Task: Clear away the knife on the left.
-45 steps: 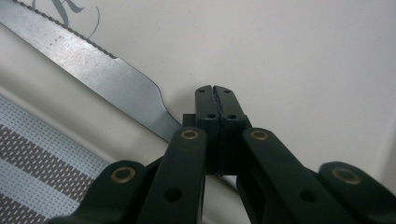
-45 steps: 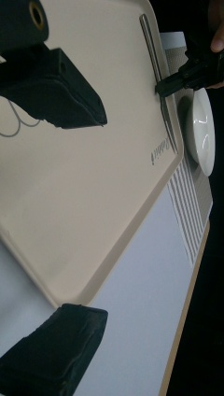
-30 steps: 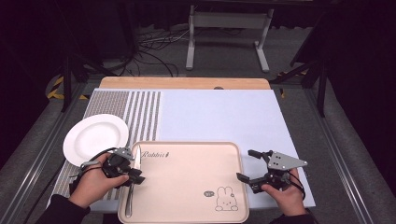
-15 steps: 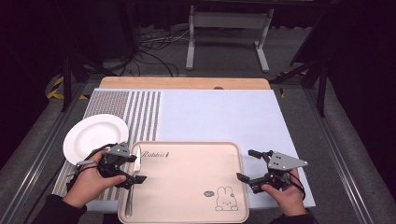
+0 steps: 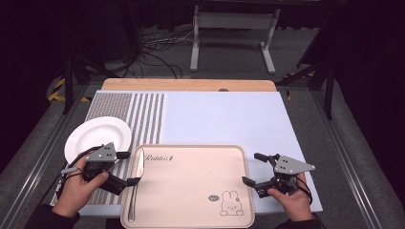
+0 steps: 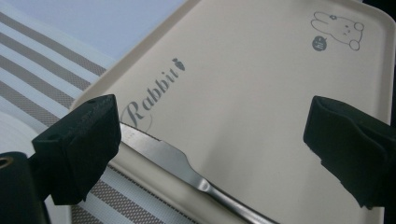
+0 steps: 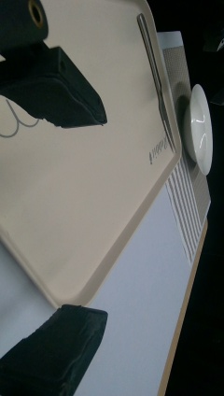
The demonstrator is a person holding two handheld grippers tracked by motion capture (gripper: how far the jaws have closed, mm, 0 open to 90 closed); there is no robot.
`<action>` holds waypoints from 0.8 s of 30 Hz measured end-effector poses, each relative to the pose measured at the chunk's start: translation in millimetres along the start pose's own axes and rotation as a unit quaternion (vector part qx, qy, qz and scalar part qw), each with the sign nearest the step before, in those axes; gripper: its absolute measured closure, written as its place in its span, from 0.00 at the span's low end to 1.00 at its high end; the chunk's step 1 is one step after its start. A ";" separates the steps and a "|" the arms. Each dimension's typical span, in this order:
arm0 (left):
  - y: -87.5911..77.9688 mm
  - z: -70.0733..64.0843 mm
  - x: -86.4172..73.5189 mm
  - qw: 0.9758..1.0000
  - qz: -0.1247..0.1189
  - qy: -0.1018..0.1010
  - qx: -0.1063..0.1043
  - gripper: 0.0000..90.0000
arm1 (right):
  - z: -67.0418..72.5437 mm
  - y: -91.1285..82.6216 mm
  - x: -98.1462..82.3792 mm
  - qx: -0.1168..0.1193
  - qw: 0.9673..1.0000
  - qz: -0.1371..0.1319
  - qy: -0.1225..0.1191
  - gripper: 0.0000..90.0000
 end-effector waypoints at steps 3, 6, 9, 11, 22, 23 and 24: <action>-7.2 3.7 -3.5 1.000 -0.012 0.004 0.012 0.05 | -0.2 -0.2 0.1 -0.001 1.000 -0.001 0.000 0.07; -15.2 8.3 -8.6 0.999 -0.042 0.008 0.023 0.05 | -0.2 -0.2 0.8 -0.002 1.000 -0.004 0.001 0.07; -20.5 11.1 -12.2 0.997 -0.065 0.008 0.030 0.05 | -0.1 -0.2 1.0 -0.002 1.000 -0.005 0.001 0.07; -24.0 12.8 -15.4 0.996 -0.084 0.009 0.032 0.04 | -0.2 -0.3 1.3 -0.003 1.000 -0.006 0.001 0.07; -34.1 20.2 -44.6 0.984 -0.172 0.003 0.048 0.02 | 0.0 -2.6 3.7 -0.008 1.000 -0.019 0.003 0.07; -35.4 20.9 -49.1 0.983 -0.178 0.004 0.052 0.02 | -0.1 -3.4 4.0 -0.010 1.000 -0.021 0.002 0.06; -35.7 20.7 -53.1 0.982 -0.181 -0.003 0.049 0.02 | -0.2 -4.8 4.6 -0.013 1.000 -0.024 0.001 0.06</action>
Point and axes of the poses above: each handheld gripper's, and its own axes: y roughly forward along the jaws, x roughly out of its top, z roughly to its left, the point moved 8 cm from there along y, roughly forward along the jaws, and after that the axes turned 1 degree about z, right-handed, at the moved point
